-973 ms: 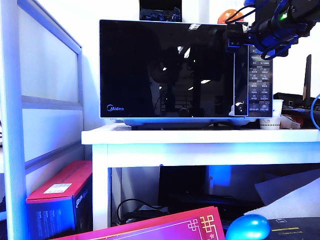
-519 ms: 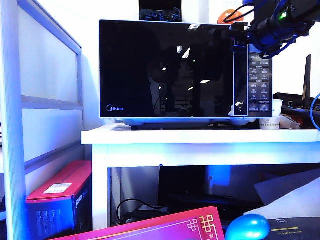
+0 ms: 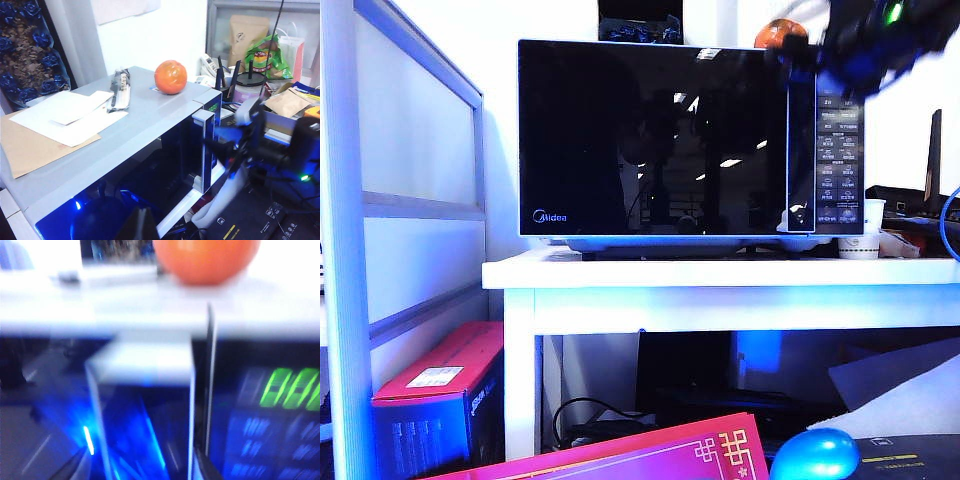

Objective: Open the microwave door, place the orange inside the microwave, then close the microwave door.

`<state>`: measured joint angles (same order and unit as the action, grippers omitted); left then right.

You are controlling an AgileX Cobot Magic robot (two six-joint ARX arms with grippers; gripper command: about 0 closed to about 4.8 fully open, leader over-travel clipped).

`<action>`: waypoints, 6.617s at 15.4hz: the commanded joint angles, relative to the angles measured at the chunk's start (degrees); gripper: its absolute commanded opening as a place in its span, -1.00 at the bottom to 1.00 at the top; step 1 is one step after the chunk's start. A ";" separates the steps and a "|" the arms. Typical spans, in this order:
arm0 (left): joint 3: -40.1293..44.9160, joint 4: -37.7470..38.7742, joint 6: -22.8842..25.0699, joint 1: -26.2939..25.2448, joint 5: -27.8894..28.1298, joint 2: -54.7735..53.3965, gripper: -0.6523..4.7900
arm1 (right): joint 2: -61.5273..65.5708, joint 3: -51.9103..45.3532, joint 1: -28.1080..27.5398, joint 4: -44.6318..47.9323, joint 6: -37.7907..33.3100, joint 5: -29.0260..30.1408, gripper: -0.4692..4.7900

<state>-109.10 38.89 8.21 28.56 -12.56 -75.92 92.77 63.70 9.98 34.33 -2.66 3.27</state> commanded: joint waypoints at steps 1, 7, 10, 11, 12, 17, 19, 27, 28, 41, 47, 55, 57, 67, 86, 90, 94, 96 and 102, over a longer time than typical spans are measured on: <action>-0.02 -0.20 0.37 0.00 -0.11 0.15 -0.77 | -2.80 0.35 0.07 -0.50 -0.04 -0.22 0.19; -0.02 0.46 0.37 0.00 -0.11 0.15 -0.77 | 1.33 0.46 0.07 2.05 -0.04 -2.32 0.38; -0.02 0.48 0.37 0.00 -0.11 0.15 -0.77 | 3.78 0.61 0.07 5.01 -0.07 -4.85 0.42; -0.02 0.46 0.37 0.00 -0.11 0.15 -0.77 | 4.31 0.79 0.07 5.14 -0.07 -4.87 0.42; -0.02 0.46 0.37 0.00 -0.11 0.15 -0.77 | 4.57 0.90 0.07 5.22 -0.04 -4.87 0.41; -0.02 0.46 0.37 0.00 -0.11 0.15 -0.77 | 4.96 0.94 0.07 5.84 0.13 -4.55 -0.19; -0.02 0.52 0.37 0.00 -0.09 0.15 -0.77 | 4.72 0.94 0.07 5.88 0.13 -3.39 -0.19; -0.02 0.90 0.37 0.00 -0.11 0.15 -0.77 | -2.21 0.90 0.09 -2.49 0.11 -0.52 -0.17; -0.02 0.90 0.37 0.00 -0.09 0.15 -0.77 | -2.47 0.90 0.09 -2.38 0.11 1.75 0.43; -0.02 0.87 0.39 0.00 -0.11 0.15 -0.77 | -12.87 0.90 0.07 -7.17 -0.39 14.91 1.00; -0.02 0.90 0.37 0.00 -0.11 0.15 -0.77 | -14.78 0.87 0.07 -8.92 7.78 -6.14 -0.75; -0.02 1.42 0.37 0.00 -0.11 0.15 -0.77 | -5.31 0.90 -0.09 -4.50 10.19 -17.35 -0.74; -0.02 1.90 0.37 0.00 -0.11 0.15 -0.77 | -3.63 0.92 -0.33 -2.56 10.19 -17.49 -0.72; -0.02 2.16 0.37 0.00 -0.13 0.15 -0.77 | -1.92 0.90 -2.43 -0.96 8.81 -3.15 -0.26; -0.02 2.36 0.35 0.00 -0.13 0.15 -0.77 | -4.13 2.43 -3.10 -5.79 10.80 -1.88 -0.27; -0.02 2.34 0.35 0.00 -0.13 0.15 -0.77 | -4.98 3.02 -3.10 -5.97 10.80 4.35 -0.27; -0.02 2.16 0.35 0.00 -0.13 0.15 -0.77 | -10.99 3.02 -3.10 -10.69 10.80 8.48 -0.27; -0.02 2.19 0.35 0.00 -0.13 0.15 -0.77 | -12.35 3.02 -3.06 -11.78 10.25 8.98 -0.26; -0.02 2.19 0.35 0.00 -0.15 0.15 -0.77 | -12.26 3.02 -3.04 -16.15 8.44 14.93 0.77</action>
<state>-109.08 41.45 8.23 28.56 -12.56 -75.94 80.53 66.50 6.98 18.41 6.20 19.18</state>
